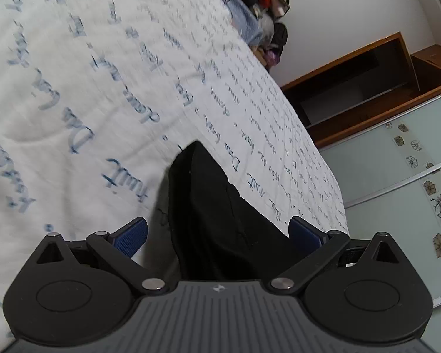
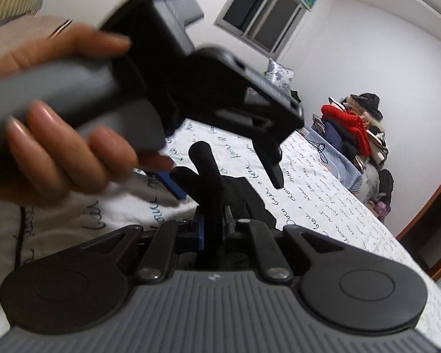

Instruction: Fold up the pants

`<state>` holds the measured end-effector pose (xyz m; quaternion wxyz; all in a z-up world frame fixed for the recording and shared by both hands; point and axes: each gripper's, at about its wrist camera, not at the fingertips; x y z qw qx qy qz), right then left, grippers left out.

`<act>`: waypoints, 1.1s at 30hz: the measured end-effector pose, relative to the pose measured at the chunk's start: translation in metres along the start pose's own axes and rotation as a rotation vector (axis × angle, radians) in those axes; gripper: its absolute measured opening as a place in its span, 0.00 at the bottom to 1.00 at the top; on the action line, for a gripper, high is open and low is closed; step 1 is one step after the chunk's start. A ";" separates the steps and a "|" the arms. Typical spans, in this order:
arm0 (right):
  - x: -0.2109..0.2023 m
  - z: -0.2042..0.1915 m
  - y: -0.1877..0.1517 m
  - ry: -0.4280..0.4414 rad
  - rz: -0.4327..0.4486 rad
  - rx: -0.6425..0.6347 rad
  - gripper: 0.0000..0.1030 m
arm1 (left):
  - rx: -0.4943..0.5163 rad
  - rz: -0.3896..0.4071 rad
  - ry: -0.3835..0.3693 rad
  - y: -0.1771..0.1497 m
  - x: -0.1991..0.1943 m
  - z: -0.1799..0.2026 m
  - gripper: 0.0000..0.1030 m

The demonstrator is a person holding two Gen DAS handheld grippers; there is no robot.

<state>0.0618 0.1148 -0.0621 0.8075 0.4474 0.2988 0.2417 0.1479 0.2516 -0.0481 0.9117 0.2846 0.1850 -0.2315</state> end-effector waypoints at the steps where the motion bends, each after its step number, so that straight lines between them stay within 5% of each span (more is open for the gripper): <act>1: -0.001 0.003 0.001 -0.006 0.006 0.024 0.09 | -0.014 -0.017 -0.018 -0.001 0.005 0.000 0.99; 3: -0.004 0.014 0.003 -0.020 0.022 0.092 0.09 | -0.024 -0.030 -0.052 -0.003 0.011 0.004 0.93; 6: -0.010 0.033 0.001 -0.022 0.038 0.215 0.09 | 0.014 -0.032 -0.039 -0.006 0.013 0.015 0.36; 9: -0.014 0.042 -0.003 -0.018 0.036 0.273 0.09 | 0.066 -0.002 -0.010 -0.008 0.010 0.023 0.20; 15: -0.046 0.049 -0.009 0.047 0.036 0.309 0.25 | 0.158 0.061 0.009 -0.015 -0.001 0.038 0.17; 18: -0.077 0.068 -0.019 -0.027 0.034 0.318 0.27 | 0.187 0.085 0.013 -0.018 -0.007 0.046 0.17; 22: -0.085 0.112 -0.057 -0.206 -0.110 0.381 0.28 | 0.235 0.123 0.008 -0.025 -0.017 0.064 0.17; 26: -0.068 0.135 -0.102 -0.217 -0.264 0.483 0.29 | 0.274 0.139 -0.007 -0.028 -0.025 0.081 0.16; 27: -0.073 0.132 -0.103 -0.225 -0.244 0.487 0.33 | 0.280 0.141 -0.008 -0.028 -0.026 0.085 0.16; 29: -0.089 0.121 -0.091 -0.157 -0.142 0.515 0.66 | 0.277 0.135 -0.004 -0.027 -0.026 0.090 0.16; 30: -0.099 0.113 -0.082 -0.138 -0.090 0.499 0.94 | 0.272 0.130 -0.007 -0.027 -0.026 0.093 0.16; 33: -0.119 0.078 -0.055 -0.085 0.026 0.350 1.00 | 0.252 0.123 -0.019 -0.028 -0.028 0.100 0.16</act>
Point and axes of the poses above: each gripper's, at about its wrist camera, not at the fingertips, and x roughly the way its jaws point, z to its right, y to its top, and after that the axes turned 13 degrees about z, right-handed
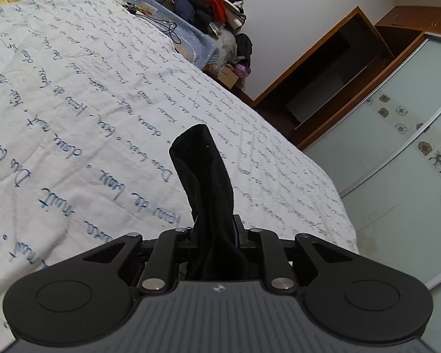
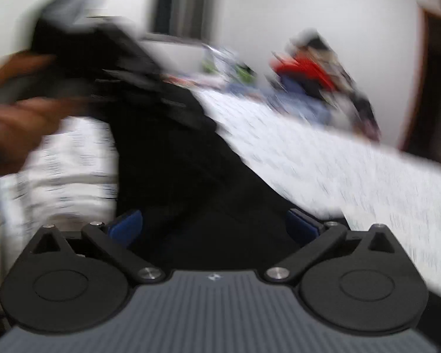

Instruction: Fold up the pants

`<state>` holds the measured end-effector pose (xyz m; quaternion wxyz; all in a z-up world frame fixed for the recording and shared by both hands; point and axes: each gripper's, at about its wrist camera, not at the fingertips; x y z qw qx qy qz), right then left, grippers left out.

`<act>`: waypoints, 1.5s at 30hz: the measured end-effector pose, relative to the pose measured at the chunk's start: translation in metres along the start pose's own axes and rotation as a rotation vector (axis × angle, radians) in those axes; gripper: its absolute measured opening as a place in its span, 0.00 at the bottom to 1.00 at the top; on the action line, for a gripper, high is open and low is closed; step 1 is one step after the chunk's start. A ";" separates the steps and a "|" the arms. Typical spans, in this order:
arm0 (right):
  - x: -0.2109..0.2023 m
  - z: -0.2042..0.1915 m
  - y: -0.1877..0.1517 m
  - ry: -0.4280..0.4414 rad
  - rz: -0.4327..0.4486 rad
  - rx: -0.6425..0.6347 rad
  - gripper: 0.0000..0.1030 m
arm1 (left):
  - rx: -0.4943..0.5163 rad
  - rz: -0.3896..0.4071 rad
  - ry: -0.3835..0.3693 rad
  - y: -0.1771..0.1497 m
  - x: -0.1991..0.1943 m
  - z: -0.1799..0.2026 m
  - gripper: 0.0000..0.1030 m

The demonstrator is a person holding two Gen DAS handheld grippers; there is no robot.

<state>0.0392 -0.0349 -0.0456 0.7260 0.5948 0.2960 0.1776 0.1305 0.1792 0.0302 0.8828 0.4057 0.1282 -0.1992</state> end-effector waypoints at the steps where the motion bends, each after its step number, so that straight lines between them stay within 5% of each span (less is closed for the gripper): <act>1: -0.002 -0.013 0.002 0.033 0.011 -0.043 1.00 | -0.005 -0.001 0.000 0.000 0.000 0.003 0.16; 5: 0.020 -0.054 -0.002 0.025 -0.026 -0.144 0.98 | -0.020 -0.010 -0.009 -0.004 -0.006 0.020 0.16; 7: 0.037 -0.066 -0.009 -0.033 -0.032 -0.195 0.89 | -0.013 -0.008 -0.016 -0.006 -0.008 0.029 0.16; 8: 0.045 -0.071 -0.011 -0.058 -0.036 -0.201 0.82 | -0.003 -0.006 -0.014 -0.007 -0.008 0.034 0.16; 10: 0.051 -0.068 -0.012 -0.075 -0.030 -0.159 0.39 | 0.025 0.000 0.002 -0.011 -0.009 0.044 0.16; 13: 0.042 -0.053 -0.007 -0.082 -0.008 -0.089 0.16 | 0.050 0.023 -0.002 -0.013 -0.012 0.058 0.16; 24: -0.028 0.021 0.005 -0.205 0.098 0.099 0.14 | 0.152 0.032 -0.133 -0.048 -0.011 0.149 0.16; 45: -0.129 0.134 -0.084 -0.452 0.064 0.533 0.13 | 0.466 -0.332 -0.286 -0.208 0.090 0.276 0.20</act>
Point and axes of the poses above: each gripper's, at about its wrist camera, not at the fingertips, and x roughly the way its jaws point, z to its right, y to its top, and after that the axes turned 13 degrees about z, right-handed
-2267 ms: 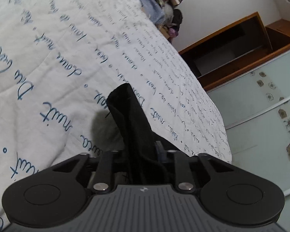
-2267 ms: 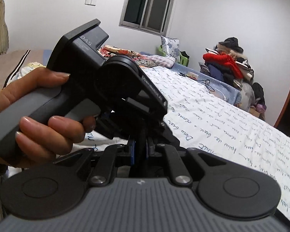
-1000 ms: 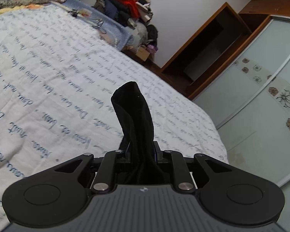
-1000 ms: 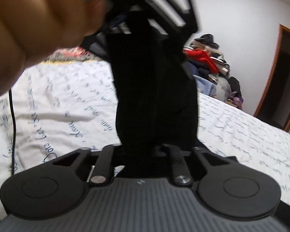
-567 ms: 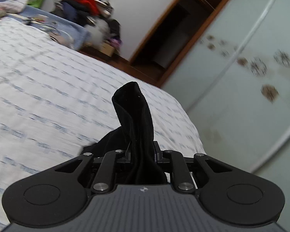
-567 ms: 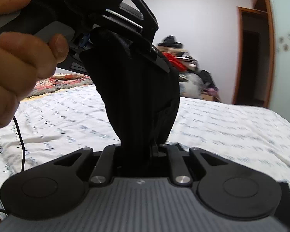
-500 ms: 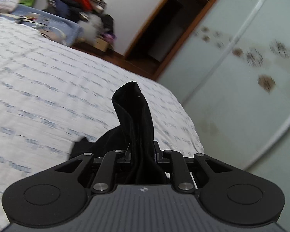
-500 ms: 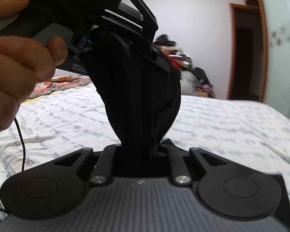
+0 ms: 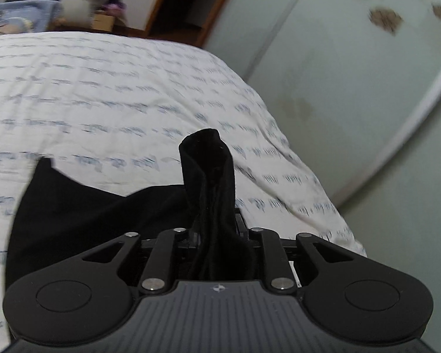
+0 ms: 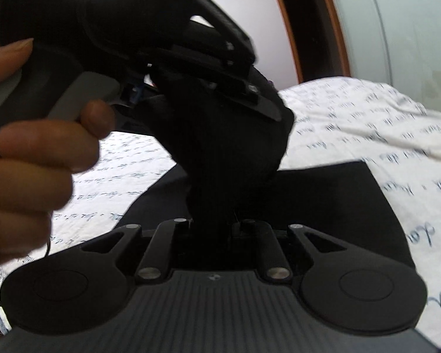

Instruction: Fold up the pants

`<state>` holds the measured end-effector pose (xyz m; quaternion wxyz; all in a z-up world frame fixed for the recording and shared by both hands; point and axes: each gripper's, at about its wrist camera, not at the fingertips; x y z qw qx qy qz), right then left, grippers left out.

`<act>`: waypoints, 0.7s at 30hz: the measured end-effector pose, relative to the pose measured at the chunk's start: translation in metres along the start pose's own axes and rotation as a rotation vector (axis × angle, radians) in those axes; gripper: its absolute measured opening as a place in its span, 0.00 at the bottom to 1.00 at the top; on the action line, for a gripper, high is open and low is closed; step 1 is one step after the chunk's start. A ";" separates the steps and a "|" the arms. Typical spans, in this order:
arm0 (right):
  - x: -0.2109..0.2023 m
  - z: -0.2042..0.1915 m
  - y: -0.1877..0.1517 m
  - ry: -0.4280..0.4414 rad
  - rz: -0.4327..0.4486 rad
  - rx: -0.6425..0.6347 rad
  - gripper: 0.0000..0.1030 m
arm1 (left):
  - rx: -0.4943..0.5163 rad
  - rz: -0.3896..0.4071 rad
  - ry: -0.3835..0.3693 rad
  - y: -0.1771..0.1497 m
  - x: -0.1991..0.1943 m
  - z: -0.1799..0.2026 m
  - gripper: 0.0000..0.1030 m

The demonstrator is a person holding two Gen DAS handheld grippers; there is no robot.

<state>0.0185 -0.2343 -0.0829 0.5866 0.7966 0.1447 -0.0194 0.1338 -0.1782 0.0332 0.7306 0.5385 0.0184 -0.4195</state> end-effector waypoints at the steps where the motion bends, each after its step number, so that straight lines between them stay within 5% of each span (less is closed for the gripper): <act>1: 0.001 0.002 -0.002 -0.007 -0.004 0.013 0.13 | 0.014 -0.027 -0.016 -0.002 0.006 0.003 0.24; 6: 0.000 0.030 -0.007 -0.022 -0.057 0.177 0.26 | -0.054 -0.081 -0.111 0.000 0.001 -0.010 0.31; 8: -0.009 0.036 -0.006 -0.038 -0.065 0.187 0.38 | -0.071 -0.051 -0.094 0.006 -0.011 -0.024 0.56; 9: -0.015 0.039 -0.005 -0.043 -0.067 0.178 0.42 | -0.079 -0.022 -0.066 0.008 -0.019 -0.033 0.77; 10: -0.024 0.040 -0.004 -0.051 -0.069 0.168 0.45 | -0.086 0.017 -0.035 0.010 -0.027 -0.042 0.83; 14: -0.058 0.046 0.008 -0.135 -0.067 0.136 0.50 | -0.070 0.087 0.034 0.010 -0.047 -0.069 0.83; 16: -0.067 0.044 0.015 -0.218 -0.032 0.091 0.64 | -0.082 0.079 0.067 0.004 -0.052 -0.083 0.83; 21: -0.067 0.028 0.033 -0.276 0.033 -0.066 0.65 | -0.068 0.019 0.156 -0.021 -0.047 -0.109 0.83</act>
Point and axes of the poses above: each gripper's, at about its wrist camera, not at the fingertips, and x roughly the way its jaws point, z to its right, y to its top, and after that the axes turned 13 degrees about z, right-handed
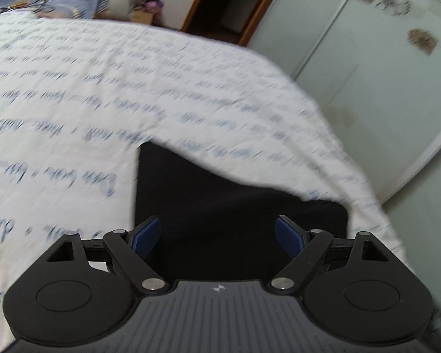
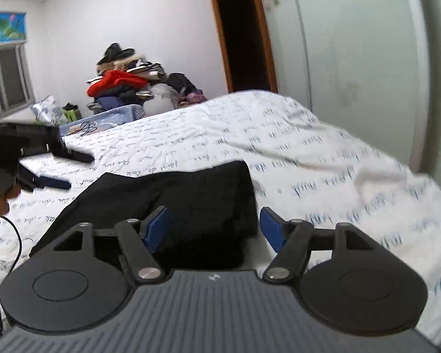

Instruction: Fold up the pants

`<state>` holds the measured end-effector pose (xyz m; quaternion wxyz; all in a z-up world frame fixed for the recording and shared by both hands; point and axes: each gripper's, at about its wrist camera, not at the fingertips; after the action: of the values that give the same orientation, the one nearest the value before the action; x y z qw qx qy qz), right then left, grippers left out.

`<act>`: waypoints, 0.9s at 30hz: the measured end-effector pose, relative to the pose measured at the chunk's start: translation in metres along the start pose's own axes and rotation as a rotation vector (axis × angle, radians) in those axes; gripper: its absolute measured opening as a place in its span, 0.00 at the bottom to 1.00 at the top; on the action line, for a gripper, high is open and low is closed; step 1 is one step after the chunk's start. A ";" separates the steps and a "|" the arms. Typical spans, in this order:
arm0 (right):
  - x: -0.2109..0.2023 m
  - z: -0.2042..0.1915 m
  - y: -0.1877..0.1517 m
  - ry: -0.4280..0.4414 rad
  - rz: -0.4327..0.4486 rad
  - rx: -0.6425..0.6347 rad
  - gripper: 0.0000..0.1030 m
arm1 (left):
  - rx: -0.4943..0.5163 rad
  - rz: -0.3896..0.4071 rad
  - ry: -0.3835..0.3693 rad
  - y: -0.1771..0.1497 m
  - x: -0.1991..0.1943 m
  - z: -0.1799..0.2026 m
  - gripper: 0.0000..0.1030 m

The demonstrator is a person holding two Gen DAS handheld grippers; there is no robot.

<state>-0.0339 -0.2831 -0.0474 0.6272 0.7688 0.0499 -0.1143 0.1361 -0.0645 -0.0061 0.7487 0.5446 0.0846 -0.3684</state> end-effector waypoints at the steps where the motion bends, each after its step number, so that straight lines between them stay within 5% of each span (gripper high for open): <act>1: 0.003 -0.002 0.001 0.008 -0.001 -0.009 0.65 | 0.008 -0.006 0.008 -0.006 0.001 -0.003 0.83; 5: 0.028 -0.014 0.000 0.017 -0.069 -0.053 0.60 | 0.150 0.028 0.030 -0.024 -0.003 0.009 0.83; 12: 0.023 -0.004 -0.017 0.006 -0.107 -0.042 0.34 | 0.418 0.138 0.087 -0.041 0.000 0.051 0.83; 15: 0.023 -0.001 -0.017 -0.003 -0.095 -0.042 0.16 | 0.444 0.130 0.110 -0.045 0.003 0.056 0.83; 21: 0.023 0.001 -0.018 -0.025 -0.097 -0.092 0.11 | 0.458 0.130 0.112 -0.048 0.000 0.058 0.83; 25: 0.021 -0.001 -0.019 -0.137 -0.087 -0.214 0.02 | 0.465 0.128 0.114 -0.049 0.000 0.056 0.83; 27: 0.028 0.004 -0.024 -0.137 -0.158 -0.243 0.02 | 0.457 0.111 0.117 -0.048 0.003 0.053 0.83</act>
<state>-0.0127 -0.2838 -0.0781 0.7063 0.6716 0.0811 -0.2086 0.0930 -0.1184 -0.0226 0.6190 0.7241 0.0123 -0.3040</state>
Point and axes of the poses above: each gripper's, at about its wrist camera, not at the fingertips, and x roughly the way its jaws point, z to its right, y to its top, and after that the axes turned 13 degrees about z, right-handed
